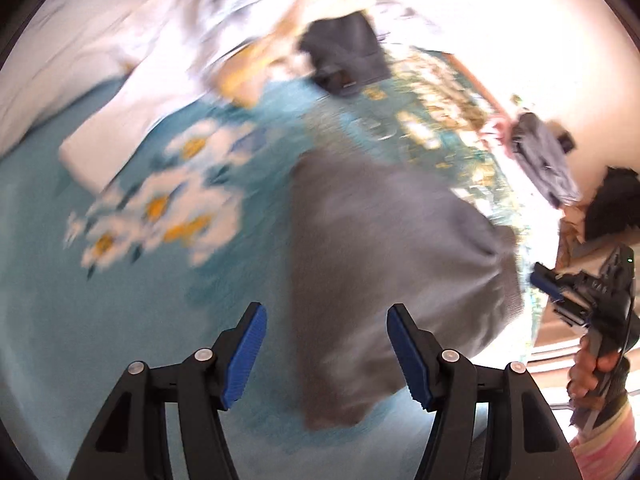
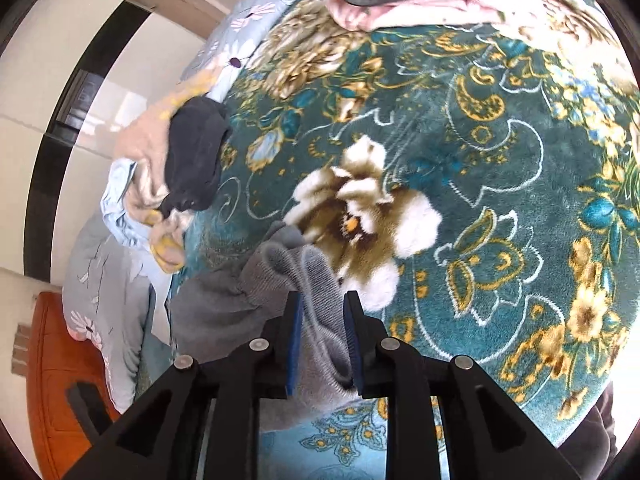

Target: Fold clothes

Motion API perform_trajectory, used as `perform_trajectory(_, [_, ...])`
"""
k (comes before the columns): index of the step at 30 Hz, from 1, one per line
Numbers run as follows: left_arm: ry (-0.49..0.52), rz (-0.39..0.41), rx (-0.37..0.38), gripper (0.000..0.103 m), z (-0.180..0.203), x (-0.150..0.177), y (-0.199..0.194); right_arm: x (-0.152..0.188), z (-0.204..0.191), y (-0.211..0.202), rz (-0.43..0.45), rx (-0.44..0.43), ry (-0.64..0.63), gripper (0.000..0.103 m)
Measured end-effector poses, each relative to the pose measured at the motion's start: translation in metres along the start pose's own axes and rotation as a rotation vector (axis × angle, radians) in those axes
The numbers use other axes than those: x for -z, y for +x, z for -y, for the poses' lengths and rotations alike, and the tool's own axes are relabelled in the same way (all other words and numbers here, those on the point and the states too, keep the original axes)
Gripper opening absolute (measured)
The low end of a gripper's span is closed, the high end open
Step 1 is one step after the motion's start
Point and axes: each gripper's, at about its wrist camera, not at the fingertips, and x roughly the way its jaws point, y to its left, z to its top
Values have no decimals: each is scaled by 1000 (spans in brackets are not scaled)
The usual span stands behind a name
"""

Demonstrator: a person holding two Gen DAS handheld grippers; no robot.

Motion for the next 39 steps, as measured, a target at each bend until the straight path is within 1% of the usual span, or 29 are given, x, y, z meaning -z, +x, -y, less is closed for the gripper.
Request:
perform_trajectory(3, [76,-14,34,67,23,-18,15,9,-31,5,-36,-23,-123,23])
perform_trajectory(5, [109,-32,48,67,35,-18,23,17,-41,12,-68,-33,-170,24])
perform_trajectory(7, [120,-55,34,67,37,-10,32,24,-45,21,-94,-31,-194,25])
perform_trajectory(10, [89,-100,9,67,28,-4,47,25,-25,29,-101,5,-145,25])
perform_trajectory(13, [57,-112,10,67,27,-5,54,25,-8,41,-129,5,-85,25])
perform_trajectory(15, [74,-104,15,67,31,-8,47,27,-9,44,-133,18,-86,25])
perform_trajectory(17, [86,-68,36,67,31,-13,35,26,-14,40,-131,16,-97,25])
perform_trajectory(18, [78,-43,41,67,26,-17,28,25,-16,35,-124,-1,-100,25])
perform_trajectory(19, [59,-28,40,67,19,-20,25,24,-17,28,-107,-25,-100,25])
perform_trajectory(21, [-31,-42,60,67,-4,-22,31,21,-12,14,-62,-59,-90,32])
perform_trajectory(23, [-129,-61,84,67,-28,-24,38,17,-1,6,-23,-61,-56,53])
perform_trajectory(24, [-177,-71,97,67,-41,-24,41,16,6,6,-20,-66,-36,57])
perform_trajectory(27, [-293,-90,178,67,-61,-18,58,15,18,21,-72,-90,11,59])
perform_trajectory(28, [-315,-93,210,69,-63,-16,64,15,22,28,-94,-99,17,68])
perform_trajectory(29, [-335,-97,245,72,-63,-15,69,15,23,36,-112,-109,24,70])
perform_trajectory(31, [-347,-104,276,77,-63,-16,75,14,26,51,-145,-129,38,70])
perform_trajectory(34, [-358,-113,312,83,-62,-19,82,10,27,64,-155,-159,49,70])
perform_trajectory(37, [-370,-123,349,84,-61,-22,90,7,30,69,-155,-189,42,73])
perform_trajectory(39, [-377,-130,374,86,-61,-24,95,3,33,71,-149,-220,54,73])
